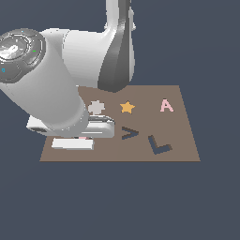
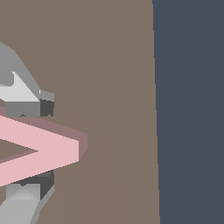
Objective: Insert a designated object into the corresponding slot on a board.
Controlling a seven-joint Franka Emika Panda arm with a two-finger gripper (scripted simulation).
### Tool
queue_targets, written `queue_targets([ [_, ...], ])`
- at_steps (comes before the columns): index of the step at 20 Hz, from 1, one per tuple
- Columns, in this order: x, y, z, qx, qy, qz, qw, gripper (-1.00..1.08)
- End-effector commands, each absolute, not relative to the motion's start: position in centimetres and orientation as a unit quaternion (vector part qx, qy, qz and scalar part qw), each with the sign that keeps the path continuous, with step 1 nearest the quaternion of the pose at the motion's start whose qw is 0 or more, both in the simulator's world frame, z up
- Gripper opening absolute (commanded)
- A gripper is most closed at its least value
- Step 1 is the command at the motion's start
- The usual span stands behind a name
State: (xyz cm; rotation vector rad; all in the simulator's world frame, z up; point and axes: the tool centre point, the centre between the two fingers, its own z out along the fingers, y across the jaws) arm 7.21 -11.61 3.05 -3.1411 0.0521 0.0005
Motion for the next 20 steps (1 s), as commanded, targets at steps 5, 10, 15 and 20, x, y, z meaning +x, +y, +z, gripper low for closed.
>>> queue_targets([
  [5,8.2,-10.3,3.2,-0.998,-0.062,0.000,0.000,-1.00],
  [10,9.1,-8.7,3.3,-0.989,-0.148,0.000,0.000,-1.00],
  [15,9.8,-6.5,3.4,-0.967,-0.255,0.000,0.000,-1.00],
  [20,9.9,-3.9,3.6,-0.929,-0.371,0.000,0.000,-1.00],
])
